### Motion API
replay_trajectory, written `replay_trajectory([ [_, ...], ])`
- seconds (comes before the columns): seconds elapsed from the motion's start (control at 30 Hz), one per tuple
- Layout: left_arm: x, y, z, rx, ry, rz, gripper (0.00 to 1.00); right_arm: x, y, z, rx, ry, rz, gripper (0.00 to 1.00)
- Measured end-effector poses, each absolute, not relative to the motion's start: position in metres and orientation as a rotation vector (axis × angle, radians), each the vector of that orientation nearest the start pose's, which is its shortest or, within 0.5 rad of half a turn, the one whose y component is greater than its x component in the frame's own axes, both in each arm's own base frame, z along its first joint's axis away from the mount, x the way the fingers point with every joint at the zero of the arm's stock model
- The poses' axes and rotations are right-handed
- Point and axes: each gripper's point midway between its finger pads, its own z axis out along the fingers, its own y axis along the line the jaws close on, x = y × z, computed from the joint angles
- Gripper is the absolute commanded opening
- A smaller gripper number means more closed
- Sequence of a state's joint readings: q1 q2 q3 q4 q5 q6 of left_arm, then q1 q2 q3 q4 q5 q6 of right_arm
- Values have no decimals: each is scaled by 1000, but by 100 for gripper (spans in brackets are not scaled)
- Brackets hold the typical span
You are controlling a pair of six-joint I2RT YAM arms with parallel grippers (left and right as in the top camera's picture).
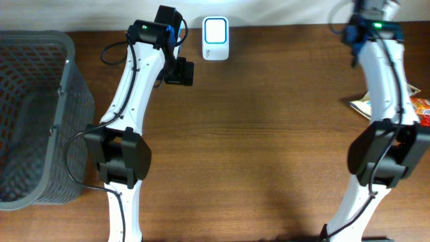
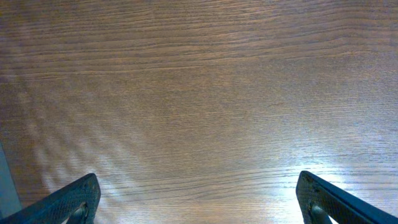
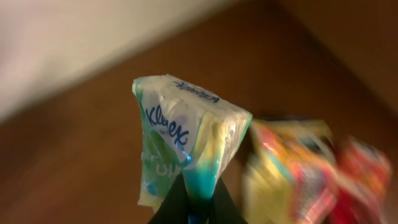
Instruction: Scan the item barcode
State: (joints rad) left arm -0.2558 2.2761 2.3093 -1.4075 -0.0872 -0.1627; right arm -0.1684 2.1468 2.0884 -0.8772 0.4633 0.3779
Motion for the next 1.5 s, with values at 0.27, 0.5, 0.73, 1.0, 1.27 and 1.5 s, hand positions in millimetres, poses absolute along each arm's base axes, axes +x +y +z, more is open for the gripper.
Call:
replay_trajectory([
  [0.27,470,-108,142,124,2928,64,99,437,-268,168,1274,2310,-591,4],
  [0.5,470,-108,142,124,2927,64,99,384,-310,160,1461,2317,-647,5],
  [0.73,470,-108,142,124,2928,64,99,374,-307,148,1481,2366,-662,48],
  [1.0,470,-108,142,124,2928,64,99,366,-296,135,1491,2439,-622,62],
  [1.27,470,-108,142,124,2928,64,99,372,-253,219,1349,2348,-424,69],
  [1.5,470,-108,142,124,2928,64,99,400,-105,311,732,2391,71,99],
])
